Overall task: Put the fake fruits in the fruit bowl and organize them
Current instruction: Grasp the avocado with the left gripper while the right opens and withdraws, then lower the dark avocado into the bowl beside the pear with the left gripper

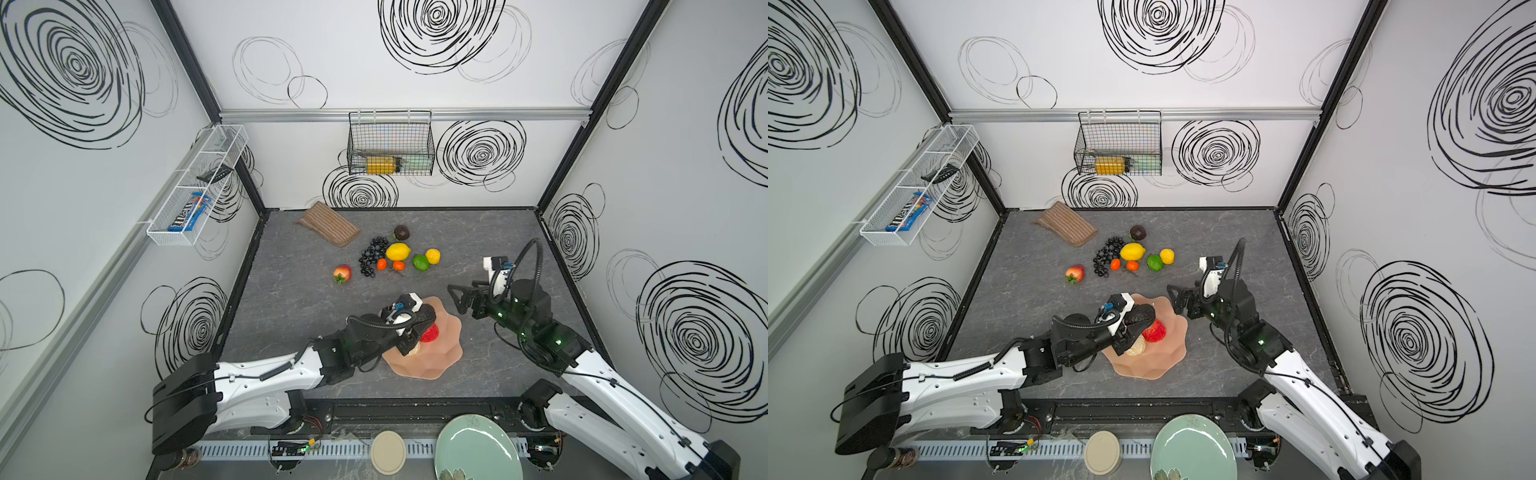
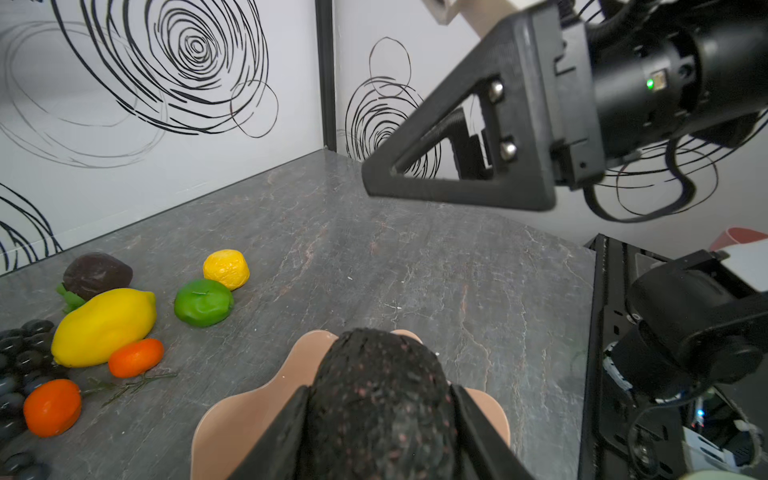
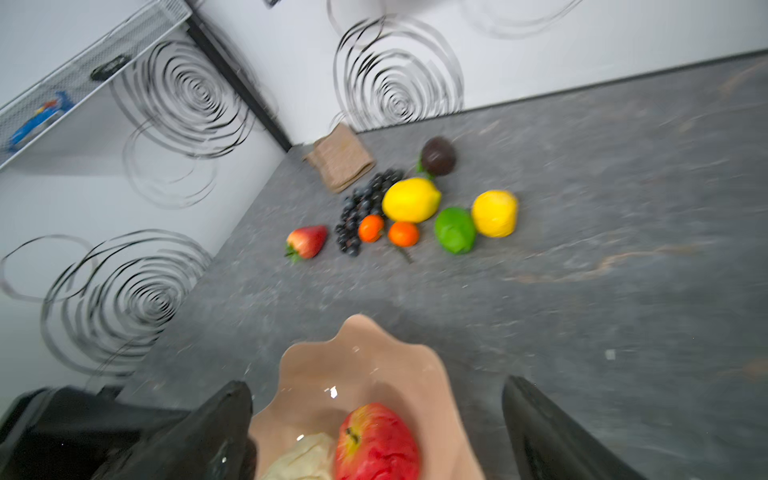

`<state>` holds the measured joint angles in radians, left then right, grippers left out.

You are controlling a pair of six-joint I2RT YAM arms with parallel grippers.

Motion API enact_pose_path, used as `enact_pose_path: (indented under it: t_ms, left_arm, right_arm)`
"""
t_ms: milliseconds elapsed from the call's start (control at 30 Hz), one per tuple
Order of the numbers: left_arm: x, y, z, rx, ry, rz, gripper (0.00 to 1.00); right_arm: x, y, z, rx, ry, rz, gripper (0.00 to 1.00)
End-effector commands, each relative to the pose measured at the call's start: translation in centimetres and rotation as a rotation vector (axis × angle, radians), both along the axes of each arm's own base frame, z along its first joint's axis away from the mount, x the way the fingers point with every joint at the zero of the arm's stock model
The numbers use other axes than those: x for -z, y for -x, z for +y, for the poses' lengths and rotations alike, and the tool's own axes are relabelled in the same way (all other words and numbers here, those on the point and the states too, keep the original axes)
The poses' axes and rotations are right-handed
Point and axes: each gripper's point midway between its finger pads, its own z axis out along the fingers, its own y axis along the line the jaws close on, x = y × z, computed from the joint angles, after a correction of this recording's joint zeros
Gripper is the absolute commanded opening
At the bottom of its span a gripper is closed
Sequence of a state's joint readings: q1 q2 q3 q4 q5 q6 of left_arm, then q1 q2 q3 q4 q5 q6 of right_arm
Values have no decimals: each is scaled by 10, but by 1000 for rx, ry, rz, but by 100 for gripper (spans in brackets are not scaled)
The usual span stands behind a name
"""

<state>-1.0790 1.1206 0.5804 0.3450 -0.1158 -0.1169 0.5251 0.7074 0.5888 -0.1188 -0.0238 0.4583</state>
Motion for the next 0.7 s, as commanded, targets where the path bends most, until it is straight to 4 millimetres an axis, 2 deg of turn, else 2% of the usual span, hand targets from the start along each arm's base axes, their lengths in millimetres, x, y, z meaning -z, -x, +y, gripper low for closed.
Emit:
enact_pose_path:
  t_ms: [0, 100, 267, 433, 533, 667]
  left_arm:
    - [26, 21, 4, 44, -184, 212, 53]
    - [31, 35, 0, 89, -263, 295, 53]
    - [40, 54, -12, 166, -382, 390, 53]
    - [53, 61, -26, 219, -509, 417, 56]
    - [63, 59, -30, 219, -586, 417, 55]
    - [77, 57, -35, 223, -663, 423, 55]
  right_arm:
    - [18, -8, -44, 172, 75, -15, 99]
    - [30, -7, -52, 197, 29, -18, 98]
    - [65, -3, -58, 230, 13, 25, 97]
    - [89, 5, -63, 249, -13, 42, 97]
    - [99, 10, -69, 269, -21, 34, 97]
    - [100, 15, -69, 258, -37, 3, 95]
